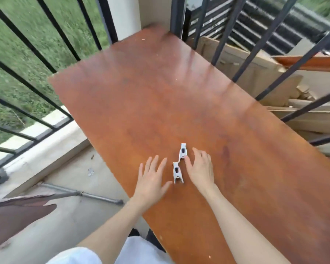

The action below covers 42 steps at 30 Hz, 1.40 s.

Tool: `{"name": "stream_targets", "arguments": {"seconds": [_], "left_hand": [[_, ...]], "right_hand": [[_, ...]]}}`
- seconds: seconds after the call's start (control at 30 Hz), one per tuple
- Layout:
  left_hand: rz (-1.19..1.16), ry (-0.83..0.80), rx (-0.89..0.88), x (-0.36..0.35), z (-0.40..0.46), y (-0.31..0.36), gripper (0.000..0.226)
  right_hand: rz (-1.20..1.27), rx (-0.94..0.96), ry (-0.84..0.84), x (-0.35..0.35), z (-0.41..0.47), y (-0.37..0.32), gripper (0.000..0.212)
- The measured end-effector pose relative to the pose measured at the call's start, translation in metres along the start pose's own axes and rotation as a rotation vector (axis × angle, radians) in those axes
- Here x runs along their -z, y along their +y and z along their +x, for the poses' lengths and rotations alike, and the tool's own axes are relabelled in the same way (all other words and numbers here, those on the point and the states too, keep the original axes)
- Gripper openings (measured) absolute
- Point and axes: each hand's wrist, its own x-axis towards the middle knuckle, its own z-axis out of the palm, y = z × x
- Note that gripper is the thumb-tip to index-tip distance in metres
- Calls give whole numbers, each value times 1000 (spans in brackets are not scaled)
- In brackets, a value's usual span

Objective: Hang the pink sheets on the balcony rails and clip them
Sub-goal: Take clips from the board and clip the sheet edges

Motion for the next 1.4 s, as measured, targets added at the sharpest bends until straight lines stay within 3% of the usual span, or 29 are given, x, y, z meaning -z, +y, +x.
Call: {"name": "stream_targets", "arguments": {"seconds": [0.17, 0.33, 0.5, 0.7, 0.87, 1.13, 1.4], "left_hand": [[13, -27, -2, -20, 24, 22, 72], [-93, 97, 29, -22, 21, 16, 56], [-412, 37, 144, 0, 14, -9, 52], [-604, 202, 273, 47, -29, -66, 51], [-713, 487, 345, 87, -135, -148, 60], [-836, 852, 745, 104, -382, -290, 65], [-808, 1286, 1236, 67, -633, -353, 34]], "right_hand": [[53, -24, -97, -12, 22, -6, 41], [70, -28, -106, -12, 25, -8, 30], [88, 24, -113, -3, 20, -25, 24], [167, 183, -163, 0, -12, -104, 22], [165, 464, -230, -25, -83, -204, 22], [136, 969, -461, -122, -281, -381, 20], [46, 1376, -780, -229, -501, -494, 23]]}}
